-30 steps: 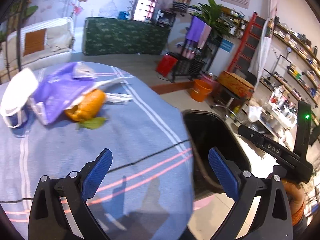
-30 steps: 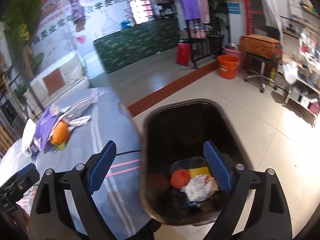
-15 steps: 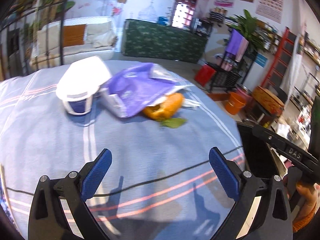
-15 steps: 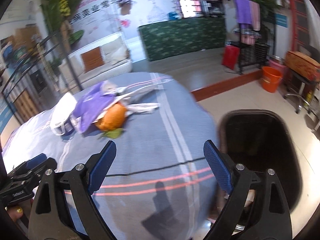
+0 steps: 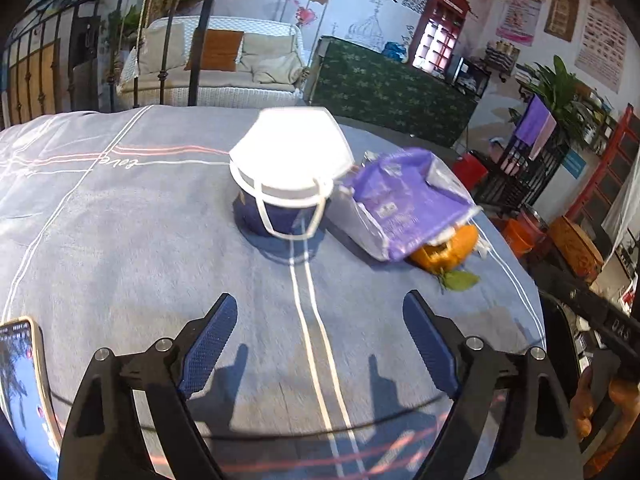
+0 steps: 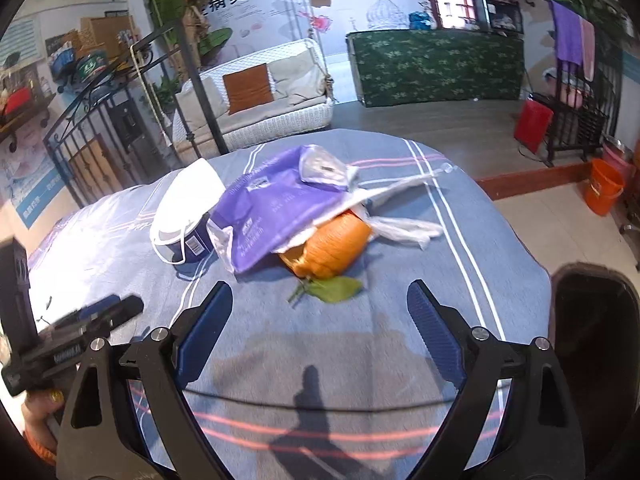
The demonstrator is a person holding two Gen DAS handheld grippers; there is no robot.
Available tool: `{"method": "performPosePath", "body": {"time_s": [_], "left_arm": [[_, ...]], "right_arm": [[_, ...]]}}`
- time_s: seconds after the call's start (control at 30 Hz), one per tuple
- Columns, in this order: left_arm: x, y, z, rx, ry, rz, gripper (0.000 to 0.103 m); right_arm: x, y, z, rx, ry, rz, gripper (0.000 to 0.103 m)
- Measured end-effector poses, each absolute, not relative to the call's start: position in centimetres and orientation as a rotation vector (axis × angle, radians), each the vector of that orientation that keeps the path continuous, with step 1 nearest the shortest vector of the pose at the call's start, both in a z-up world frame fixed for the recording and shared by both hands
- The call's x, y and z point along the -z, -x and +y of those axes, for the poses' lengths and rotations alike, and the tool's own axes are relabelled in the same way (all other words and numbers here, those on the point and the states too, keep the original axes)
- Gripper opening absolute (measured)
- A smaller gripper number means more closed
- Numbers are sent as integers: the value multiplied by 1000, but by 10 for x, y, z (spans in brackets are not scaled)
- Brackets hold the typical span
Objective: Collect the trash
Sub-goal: 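Move both tools back to the bed and grasp the white face mask with the left tool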
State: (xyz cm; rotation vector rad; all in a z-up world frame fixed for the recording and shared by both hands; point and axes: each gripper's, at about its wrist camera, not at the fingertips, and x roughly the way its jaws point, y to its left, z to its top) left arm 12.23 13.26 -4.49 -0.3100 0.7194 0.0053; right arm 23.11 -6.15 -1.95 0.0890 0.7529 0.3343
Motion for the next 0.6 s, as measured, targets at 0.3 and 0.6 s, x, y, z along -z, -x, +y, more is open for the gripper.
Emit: {"method": "performPosePath", "body": {"time_s": [0.3,0.6], "left_arm": [[20,-189,157,5,348,703,85],[27,-272,189,28,375,818,91]], "right_arm": [[10,-259,-45,-365,-32,727,88],[5,-323,-32,-429,13,738,88]]}}
